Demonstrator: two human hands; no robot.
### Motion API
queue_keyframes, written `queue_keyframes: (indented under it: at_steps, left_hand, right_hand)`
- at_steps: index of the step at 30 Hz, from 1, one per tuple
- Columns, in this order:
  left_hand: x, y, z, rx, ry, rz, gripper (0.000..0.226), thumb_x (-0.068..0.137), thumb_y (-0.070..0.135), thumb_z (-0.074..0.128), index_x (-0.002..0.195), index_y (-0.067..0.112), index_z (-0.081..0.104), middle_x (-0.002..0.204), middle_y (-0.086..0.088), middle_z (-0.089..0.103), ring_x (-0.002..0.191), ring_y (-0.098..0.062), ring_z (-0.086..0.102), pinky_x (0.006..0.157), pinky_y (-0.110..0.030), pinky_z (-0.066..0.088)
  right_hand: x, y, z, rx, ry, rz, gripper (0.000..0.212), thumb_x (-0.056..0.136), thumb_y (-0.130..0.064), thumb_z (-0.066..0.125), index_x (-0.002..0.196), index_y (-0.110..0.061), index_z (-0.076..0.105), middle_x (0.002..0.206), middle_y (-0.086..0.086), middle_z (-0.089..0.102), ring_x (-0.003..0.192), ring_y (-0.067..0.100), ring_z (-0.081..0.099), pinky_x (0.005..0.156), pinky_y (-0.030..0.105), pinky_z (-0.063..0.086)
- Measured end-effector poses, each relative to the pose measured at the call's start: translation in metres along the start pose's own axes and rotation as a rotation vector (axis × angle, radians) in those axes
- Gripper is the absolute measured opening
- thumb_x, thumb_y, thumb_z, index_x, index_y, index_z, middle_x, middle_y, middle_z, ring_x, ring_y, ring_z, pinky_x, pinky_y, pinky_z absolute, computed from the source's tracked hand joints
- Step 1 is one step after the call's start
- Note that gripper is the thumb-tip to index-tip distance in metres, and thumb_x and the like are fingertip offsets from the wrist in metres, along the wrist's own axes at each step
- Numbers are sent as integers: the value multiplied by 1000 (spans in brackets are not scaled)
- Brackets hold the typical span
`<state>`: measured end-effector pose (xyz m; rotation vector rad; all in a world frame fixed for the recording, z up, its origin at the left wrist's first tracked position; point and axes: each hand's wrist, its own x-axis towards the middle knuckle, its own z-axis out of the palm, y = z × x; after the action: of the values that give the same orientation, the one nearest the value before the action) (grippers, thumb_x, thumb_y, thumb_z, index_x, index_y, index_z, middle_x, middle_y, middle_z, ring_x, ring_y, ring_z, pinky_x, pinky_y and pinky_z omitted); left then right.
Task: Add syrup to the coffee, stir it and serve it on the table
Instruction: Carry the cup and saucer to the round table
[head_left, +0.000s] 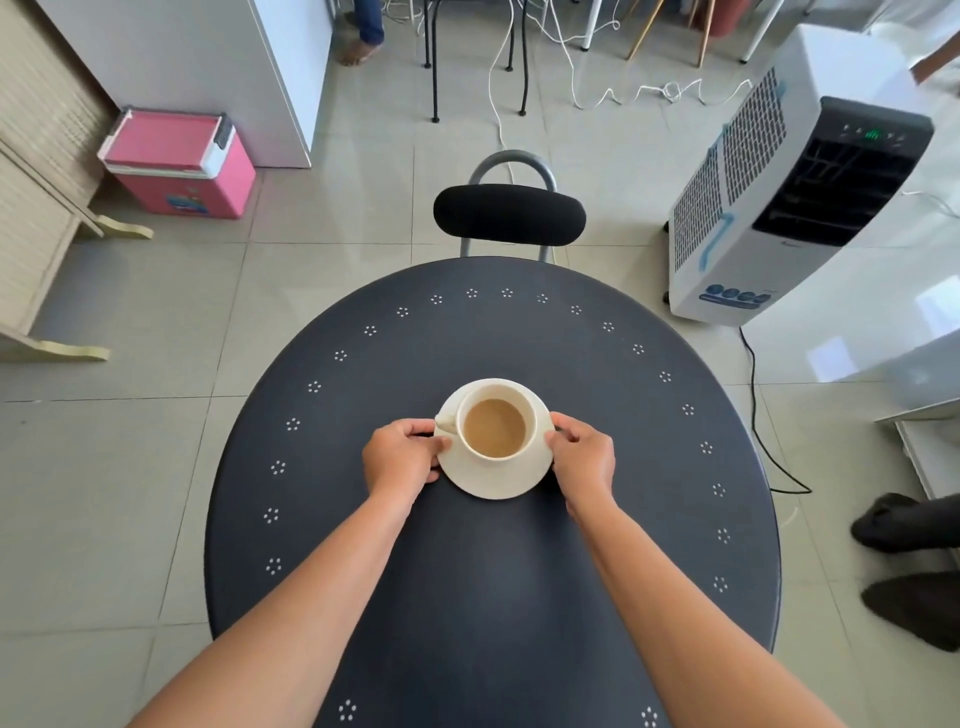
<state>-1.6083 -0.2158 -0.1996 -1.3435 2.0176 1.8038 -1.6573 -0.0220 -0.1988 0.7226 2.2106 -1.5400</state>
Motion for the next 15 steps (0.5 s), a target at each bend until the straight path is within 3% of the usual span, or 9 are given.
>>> queue_keyframes:
  at_steps: [9, 15]
  left_hand:
    - [0, -1, 1, 42, 25, 9, 19, 74, 10, 81, 77, 26, 70, 74, 1, 76, 66, -16, 73, 58, -31, 62]
    - [-2, 0, 2, 55, 48, 1, 20, 72, 10, 83, 73, 26, 70, 68, 3, 74, 58, -11, 70, 54, -28, 61]
  right_hand:
    - [-1, 3, 0, -18, 28, -35, 34, 87, -9, 55, 91, -37, 75, 72, -10, 68, 72, 9, 60, 64, 22, 45]
    - [-4, 4, 1, -18, 35, -36, 35, 86, -9, 56, 87, -40, 73, 77, -15, 70, 77, 2, 61, 63, 19, 43]
